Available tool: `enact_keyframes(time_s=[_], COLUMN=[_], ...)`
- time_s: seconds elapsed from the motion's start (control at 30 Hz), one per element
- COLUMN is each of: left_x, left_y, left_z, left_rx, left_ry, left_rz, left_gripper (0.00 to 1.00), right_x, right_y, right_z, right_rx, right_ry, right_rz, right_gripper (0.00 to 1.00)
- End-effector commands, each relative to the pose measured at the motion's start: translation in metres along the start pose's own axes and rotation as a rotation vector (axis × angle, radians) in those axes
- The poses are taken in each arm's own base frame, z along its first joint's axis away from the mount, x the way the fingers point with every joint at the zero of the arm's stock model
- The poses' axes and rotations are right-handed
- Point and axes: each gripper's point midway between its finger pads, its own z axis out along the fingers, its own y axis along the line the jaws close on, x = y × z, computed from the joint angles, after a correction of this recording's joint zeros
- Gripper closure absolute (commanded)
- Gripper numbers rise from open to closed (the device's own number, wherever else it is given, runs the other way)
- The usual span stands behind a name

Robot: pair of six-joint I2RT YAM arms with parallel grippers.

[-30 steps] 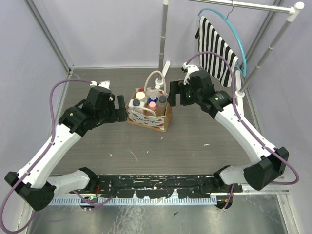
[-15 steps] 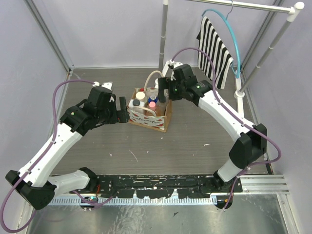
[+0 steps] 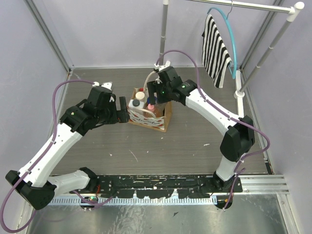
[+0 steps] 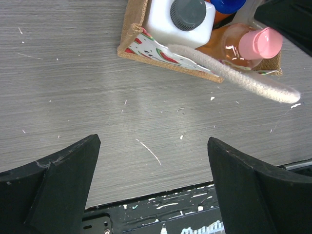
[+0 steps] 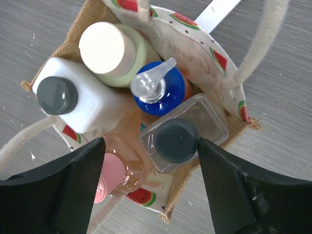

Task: Take the personal care products out of the canvas bag

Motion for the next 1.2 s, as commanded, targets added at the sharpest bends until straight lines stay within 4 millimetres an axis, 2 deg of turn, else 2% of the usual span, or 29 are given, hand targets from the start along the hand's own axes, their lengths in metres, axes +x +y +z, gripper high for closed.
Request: enact_keyframes(time_s=[0.0,0.1,0.43,0.63,0.8,1.03,1.17], left_x=[-0.012,-0.015,0.001,0.004,0.005,0.013,0.014], left_y=[-0.007,-0.009,-0.009,-0.008,-0.008,-0.004,-0.003], left_z=[-0.01,-0.011,-0.007,-0.009,-0.01,-0.012,-0.012], left_rx=[0.033,0.047,0.059,0.065,0.069,0.067,0.068], left_ry=[-0.042,-0.052,-0.007,-0.011,-0.01,-0.002,-0.003], left_rz=[-0.022,-0.034,-0.052,-0.062,-0.067,-0.07,-0.07], left_gripper=[0.01,0.01,0.01,0.01,0.01,0.01,0.01], right_x=[-0.014,-0.009,-0.027,-0.029,-0.022,-0.013,0.001], right_y=[0.037,0.044,0.03,0.031,0.026,0.053,0.071], right_z=[-0.014,-0.017,-0.044,-0.047,-0.036,-0.028,-0.026], right_rx=[-0.072,-0.065,0.156,0.168,0.205,0.049,-0.055], right_ry=[-0.039,-0.04,-0.161,-0.177,-0.144,-0.11,-0.063], right_rz=[-0.077,-0.109,-0.19,-0.186,-0.189,-0.175,-0.155], right_gripper=[0.22,0.23,0.22,0.21,0.2,0.2,0.21])
